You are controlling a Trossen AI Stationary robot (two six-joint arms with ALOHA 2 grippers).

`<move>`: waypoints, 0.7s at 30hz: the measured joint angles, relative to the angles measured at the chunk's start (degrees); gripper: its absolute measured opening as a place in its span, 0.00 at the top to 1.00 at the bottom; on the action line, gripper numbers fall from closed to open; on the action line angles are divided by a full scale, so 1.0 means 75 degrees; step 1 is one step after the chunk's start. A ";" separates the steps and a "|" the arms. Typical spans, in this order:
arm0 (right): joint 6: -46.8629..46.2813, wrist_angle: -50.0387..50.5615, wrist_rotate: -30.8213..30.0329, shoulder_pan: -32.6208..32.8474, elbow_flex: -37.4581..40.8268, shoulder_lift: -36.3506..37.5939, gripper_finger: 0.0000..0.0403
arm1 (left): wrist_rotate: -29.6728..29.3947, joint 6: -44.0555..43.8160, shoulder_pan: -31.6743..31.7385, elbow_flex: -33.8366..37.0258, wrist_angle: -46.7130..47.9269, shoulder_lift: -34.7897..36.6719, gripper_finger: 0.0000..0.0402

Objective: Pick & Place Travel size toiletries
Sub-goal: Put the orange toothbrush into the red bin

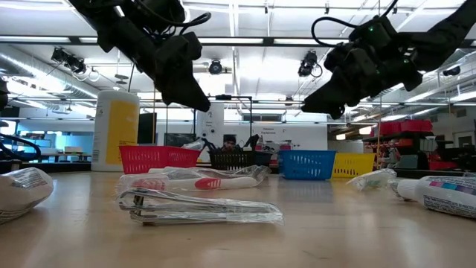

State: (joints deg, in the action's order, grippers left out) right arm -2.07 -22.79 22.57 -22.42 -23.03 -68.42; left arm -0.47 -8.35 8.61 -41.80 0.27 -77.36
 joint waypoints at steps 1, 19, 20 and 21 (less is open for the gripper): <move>0.0000 -0.0001 0.0000 0.0036 0.0000 0.0000 0.60 | 0.0025 -0.0001 -0.0038 0.0000 0.0016 0.0000 0.72; -0.0003 0.0035 -0.0199 0.0469 0.0000 0.0000 0.60 | -0.0022 -0.1335 -0.1477 -0.0009 -0.0816 -0.0180 0.72; -0.0002 0.0032 -0.0308 0.0507 0.0000 0.0000 0.60 | -0.0021 -0.1349 -0.1626 -0.0009 -0.1077 -0.0273 0.72; -0.0003 0.0032 -0.0432 0.0557 0.0000 0.0000 0.60 | -0.0020 -0.1353 -0.1778 -0.0013 -0.1346 -0.0383 0.72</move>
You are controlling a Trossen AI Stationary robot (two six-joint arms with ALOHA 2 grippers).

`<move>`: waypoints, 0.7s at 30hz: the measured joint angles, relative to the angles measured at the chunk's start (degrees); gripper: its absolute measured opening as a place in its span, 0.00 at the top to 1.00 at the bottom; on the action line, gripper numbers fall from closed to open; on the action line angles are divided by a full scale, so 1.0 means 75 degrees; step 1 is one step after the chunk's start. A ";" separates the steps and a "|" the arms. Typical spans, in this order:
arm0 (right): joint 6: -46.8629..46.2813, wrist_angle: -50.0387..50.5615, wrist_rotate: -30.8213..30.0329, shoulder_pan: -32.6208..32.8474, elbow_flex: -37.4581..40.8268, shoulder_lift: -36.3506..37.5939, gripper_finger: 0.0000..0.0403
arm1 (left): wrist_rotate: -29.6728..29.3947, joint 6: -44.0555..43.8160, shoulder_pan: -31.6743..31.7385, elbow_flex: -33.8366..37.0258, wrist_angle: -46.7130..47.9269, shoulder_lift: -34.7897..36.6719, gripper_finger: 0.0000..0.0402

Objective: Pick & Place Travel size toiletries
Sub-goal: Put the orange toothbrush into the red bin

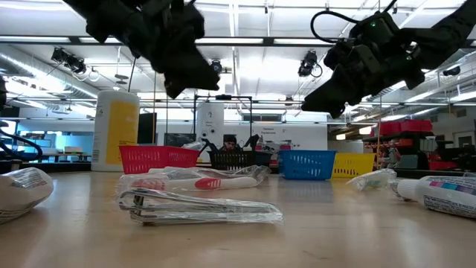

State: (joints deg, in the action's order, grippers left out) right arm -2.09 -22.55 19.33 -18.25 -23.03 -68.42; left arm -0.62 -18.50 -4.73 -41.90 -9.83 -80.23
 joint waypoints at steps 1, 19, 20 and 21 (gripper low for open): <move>0.0001 0.0003 -0.0096 0.0056 0.0000 0.0000 0.60 | -0.0031 -0.0007 -0.0146 -0.0001 -0.0163 -0.0119 0.72; -0.0615 0.0044 -0.0233 0.1321 0.0000 0.0000 0.60 | -0.1532 -0.1866 -0.1834 0.0002 -0.0630 -0.2156 0.72; -0.0658 0.0067 -0.0235 0.1433 0.0000 0.0000 0.60 | -0.1600 -0.1994 -0.1928 0.0003 -0.0613 -0.2251 0.72; -0.0664 0.0086 -0.0232 0.1550 0.0000 0.0000 0.60 | -0.1677 -0.2092 -0.2011 0.0002 -0.0648 -0.2364 0.72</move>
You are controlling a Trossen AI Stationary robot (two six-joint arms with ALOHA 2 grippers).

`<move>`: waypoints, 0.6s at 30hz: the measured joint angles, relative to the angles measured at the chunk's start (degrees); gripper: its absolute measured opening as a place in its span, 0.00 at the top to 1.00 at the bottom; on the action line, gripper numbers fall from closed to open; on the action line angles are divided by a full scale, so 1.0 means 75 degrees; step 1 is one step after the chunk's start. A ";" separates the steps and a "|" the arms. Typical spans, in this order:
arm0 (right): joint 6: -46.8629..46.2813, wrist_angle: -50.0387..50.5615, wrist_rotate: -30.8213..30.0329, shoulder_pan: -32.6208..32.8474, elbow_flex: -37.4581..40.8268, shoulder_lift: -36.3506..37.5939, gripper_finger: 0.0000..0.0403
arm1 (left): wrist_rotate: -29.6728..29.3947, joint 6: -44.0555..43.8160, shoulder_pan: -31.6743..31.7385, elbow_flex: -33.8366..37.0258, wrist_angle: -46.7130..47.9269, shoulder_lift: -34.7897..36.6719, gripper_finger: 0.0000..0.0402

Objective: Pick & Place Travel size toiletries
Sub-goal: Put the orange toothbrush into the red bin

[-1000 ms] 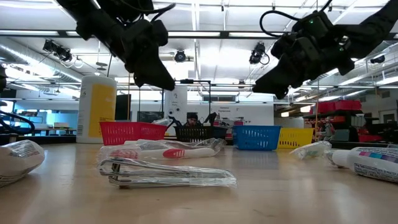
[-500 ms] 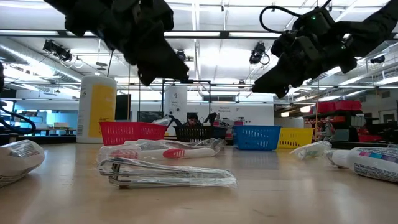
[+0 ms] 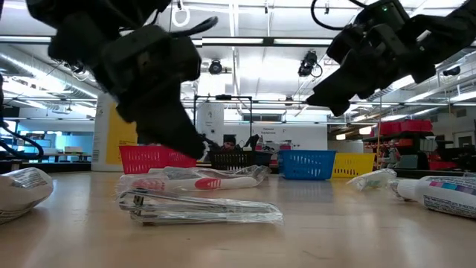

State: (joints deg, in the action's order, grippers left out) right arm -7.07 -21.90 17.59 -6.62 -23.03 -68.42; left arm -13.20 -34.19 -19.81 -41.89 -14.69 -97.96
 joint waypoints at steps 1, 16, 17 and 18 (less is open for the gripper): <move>0.0000 0.0005 -0.0001 0.0118 0.0000 0.0000 0.60 | -0.0101 -0.0093 -0.0082 0.0000 0.0021 -0.0111 0.72; 0.0288 0.0133 -0.1577 0.1339 0.0006 0.0000 0.60 | -0.0698 -0.0323 -0.0447 -0.0023 -0.0113 -0.1033 0.89; 0.0295 0.0133 -0.1606 0.1340 0.0006 0.0000 0.60 | -0.0728 -0.0264 -0.0447 -0.0023 -0.0121 -0.1020 0.92; 0.0339 0.0133 -0.1606 0.1339 0.0006 0.0000 0.60 | -0.0800 -0.0207 -0.0450 -0.0024 -0.0135 -0.1001 0.94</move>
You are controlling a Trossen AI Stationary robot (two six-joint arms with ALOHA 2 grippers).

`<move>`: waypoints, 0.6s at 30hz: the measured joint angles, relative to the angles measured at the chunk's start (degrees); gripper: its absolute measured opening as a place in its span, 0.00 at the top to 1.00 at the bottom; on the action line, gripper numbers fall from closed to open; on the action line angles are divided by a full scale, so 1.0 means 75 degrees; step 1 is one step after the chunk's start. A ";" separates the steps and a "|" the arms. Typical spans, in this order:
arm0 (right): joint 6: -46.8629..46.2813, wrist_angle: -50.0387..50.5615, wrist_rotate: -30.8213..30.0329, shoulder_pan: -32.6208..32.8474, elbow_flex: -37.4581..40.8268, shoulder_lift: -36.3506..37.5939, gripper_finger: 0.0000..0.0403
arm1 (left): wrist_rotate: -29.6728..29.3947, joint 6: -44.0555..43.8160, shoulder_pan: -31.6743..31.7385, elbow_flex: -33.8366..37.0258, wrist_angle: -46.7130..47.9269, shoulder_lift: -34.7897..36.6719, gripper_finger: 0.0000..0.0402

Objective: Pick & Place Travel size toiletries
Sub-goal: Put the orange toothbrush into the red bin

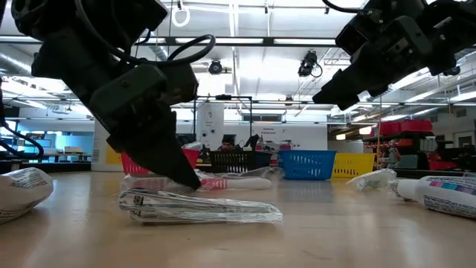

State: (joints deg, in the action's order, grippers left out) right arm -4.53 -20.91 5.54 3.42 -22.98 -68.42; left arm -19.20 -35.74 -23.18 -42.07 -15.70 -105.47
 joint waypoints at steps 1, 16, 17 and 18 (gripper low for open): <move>0.0034 0.0001 -0.0002 0.0000 0.0000 0.0000 0.60 | -0.0099 0.0025 -0.0004 -0.0009 -0.0012 0.0000 0.96; 0.0124 -0.0067 -0.0001 0.0000 0.0000 0.0000 0.60 | -0.3593 0.0520 0.0215 -0.0388 0.2707 0.2588 0.96; 0.0124 -0.0070 0.0000 0.0000 0.0000 0.0000 0.60 | -0.3773 0.0393 0.0331 -0.0401 0.3027 0.2897 0.95; 0.0124 -0.0075 0.0000 0.0000 0.0000 0.0000 0.60 | -0.3804 0.0296 0.0480 -0.0399 0.3448 0.3212 0.95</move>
State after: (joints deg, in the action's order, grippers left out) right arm -3.60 -21.47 5.54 3.42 -22.98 -68.42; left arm -47.74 -33.52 -19.58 -45.07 10.16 -81.38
